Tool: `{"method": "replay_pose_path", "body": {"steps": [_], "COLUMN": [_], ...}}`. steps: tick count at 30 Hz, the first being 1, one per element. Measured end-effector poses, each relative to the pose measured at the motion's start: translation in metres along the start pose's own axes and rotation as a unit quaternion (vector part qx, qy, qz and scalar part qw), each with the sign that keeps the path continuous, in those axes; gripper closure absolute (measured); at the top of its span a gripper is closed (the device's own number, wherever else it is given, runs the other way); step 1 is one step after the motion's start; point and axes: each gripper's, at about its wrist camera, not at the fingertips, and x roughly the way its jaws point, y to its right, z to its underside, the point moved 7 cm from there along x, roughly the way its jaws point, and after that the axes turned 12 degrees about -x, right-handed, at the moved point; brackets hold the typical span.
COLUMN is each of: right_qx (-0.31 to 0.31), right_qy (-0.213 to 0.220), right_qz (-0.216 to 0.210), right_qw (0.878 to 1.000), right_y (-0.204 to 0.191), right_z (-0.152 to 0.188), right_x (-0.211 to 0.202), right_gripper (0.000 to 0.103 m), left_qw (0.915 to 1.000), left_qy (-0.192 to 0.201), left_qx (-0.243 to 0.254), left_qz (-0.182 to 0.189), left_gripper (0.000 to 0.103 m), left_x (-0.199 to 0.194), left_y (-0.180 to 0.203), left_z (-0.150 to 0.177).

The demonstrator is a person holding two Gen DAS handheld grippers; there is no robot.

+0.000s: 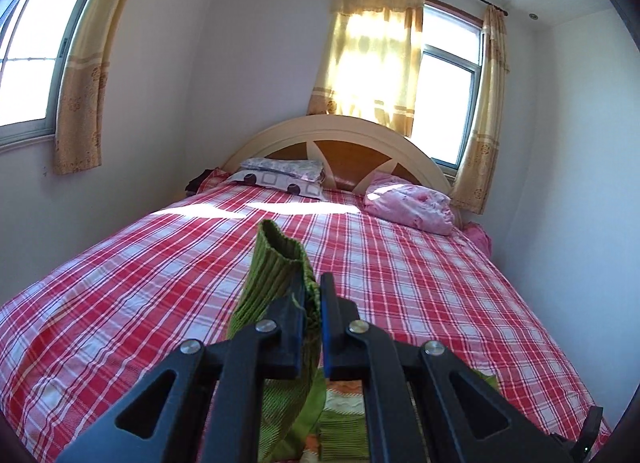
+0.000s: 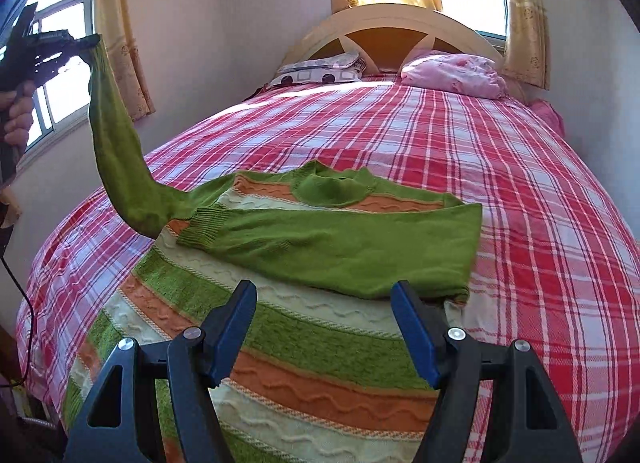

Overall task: Fold small clothes
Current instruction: 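Lift the cuff with the left gripper and fold the sleeve across the body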

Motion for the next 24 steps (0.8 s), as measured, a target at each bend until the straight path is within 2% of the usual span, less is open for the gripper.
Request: {"method": "replay_pose_path", "body": {"steps": [6, 11, 18, 24], "right_qx": [0.022, 0.044, 0.077, 0.098], "right_qy": [-0.006, -0.016, -0.026, -0.022], "right_qz": [0.009, 0.02, 0.031, 0.03], "right_qw": [1.0, 0.999, 0.996, 0.995], "right_y": [0.024, 0.045, 0.065, 0.072], "right_z": [0.031, 0.061, 0.094, 0.109], "right_x": [-0.015, -0.026, -0.035, -0.034], "right_gripper": [0.032, 0.032, 0.032, 0.032], "left_qw": [0.999, 0.9969, 0.9923, 0.9868], "left_qy": [-0.008, -0.022, -0.066, -0.103], "left_qx": [0.022, 0.039, 0.051, 0.087], "left_qz": [0.038, 0.065, 0.092, 0.09], "left_gripper": [0.096, 0.096, 0.096, 0.096], "left_x": [0.016, 0.032, 0.063, 0.089], "left_y": [0.063, 0.11, 0.17, 0.207], "left_z": [0.007, 0.027, 0.09, 0.157]}}
